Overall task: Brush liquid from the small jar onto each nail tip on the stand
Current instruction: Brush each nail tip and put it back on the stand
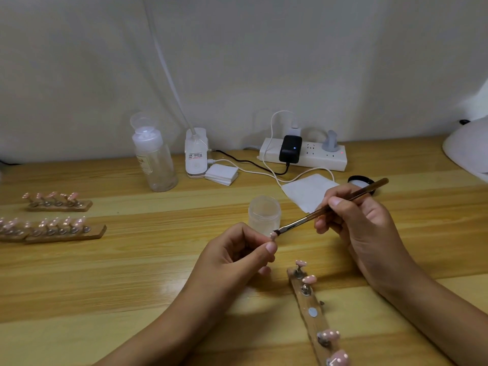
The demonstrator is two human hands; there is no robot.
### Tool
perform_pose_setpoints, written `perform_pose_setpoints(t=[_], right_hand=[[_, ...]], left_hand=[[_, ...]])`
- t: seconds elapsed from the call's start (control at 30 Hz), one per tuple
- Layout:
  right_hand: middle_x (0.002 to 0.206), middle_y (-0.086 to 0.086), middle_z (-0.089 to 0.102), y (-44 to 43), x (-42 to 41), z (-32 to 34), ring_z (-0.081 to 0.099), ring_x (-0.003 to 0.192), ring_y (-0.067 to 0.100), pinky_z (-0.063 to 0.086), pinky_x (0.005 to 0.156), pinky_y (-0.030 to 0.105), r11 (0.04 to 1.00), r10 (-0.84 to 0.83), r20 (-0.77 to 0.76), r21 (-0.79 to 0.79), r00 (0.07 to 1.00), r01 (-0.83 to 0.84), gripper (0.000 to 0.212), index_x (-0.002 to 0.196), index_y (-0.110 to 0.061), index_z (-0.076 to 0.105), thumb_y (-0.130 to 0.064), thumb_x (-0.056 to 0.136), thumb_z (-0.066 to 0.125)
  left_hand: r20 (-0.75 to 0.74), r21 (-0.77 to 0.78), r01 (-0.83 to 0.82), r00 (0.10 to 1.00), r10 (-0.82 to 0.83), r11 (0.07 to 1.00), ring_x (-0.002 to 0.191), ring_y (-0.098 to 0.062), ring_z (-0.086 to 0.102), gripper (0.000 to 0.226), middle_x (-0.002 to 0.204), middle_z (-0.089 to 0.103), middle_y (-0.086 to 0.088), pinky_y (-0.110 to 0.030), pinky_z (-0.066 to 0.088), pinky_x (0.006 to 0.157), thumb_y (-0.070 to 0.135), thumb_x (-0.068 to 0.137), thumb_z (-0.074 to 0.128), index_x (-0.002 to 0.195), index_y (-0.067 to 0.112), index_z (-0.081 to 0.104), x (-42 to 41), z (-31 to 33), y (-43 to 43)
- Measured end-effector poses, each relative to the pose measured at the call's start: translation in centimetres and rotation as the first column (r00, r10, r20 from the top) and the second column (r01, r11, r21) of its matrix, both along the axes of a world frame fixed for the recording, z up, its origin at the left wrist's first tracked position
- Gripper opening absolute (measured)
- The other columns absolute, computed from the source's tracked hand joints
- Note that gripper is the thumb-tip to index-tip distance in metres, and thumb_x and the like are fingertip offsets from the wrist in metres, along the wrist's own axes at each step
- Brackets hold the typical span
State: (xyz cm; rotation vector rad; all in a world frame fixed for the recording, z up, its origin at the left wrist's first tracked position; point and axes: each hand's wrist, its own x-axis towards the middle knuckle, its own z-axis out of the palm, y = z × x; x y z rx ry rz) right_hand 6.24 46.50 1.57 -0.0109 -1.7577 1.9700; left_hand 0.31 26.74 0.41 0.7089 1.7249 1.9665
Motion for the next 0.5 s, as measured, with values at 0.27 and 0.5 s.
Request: perform_pose_setpoints(t=[0.27,0.5], right_hand=[[0.063,-0.003,0.067,0.12,-0.09,-0.16,0.064,0.060,0.008,0.053,0.059,0.019,0.995,-0.092,0.030,0.037,0.995,0.091,0.017,0.086,-0.010,0.062,-0.004,0.094,0.048],[0.053,0.000,0.062,0.53,-0.36,-0.11,0.058,0.051,0.007,0.049,0.050,0.017,0.987,-0.069,0.103,-0.136,0.992,0.083,0.034,0.067,-0.021,0.068,-0.012,0.093,0.049]], left_hand=[[-0.057,-0.017,-0.016,0.998,0.015,1.000,0.067,-0.003,0.058,0.002,0.074,0.067,0.009,-0.013,0.049,0.063,0.022,0.077,0.071,0.078,0.023,0.070,-0.12,-0.16,-0.06],[-0.178,-0.093,-0.019,0.984,0.002,0.996,0.070,0.000,0.055,0.006,0.075,0.063,0.012,-0.010,0.043,0.063,0.019,0.080,0.071,0.081,0.025,0.069,-0.04,-0.22,-0.10]])
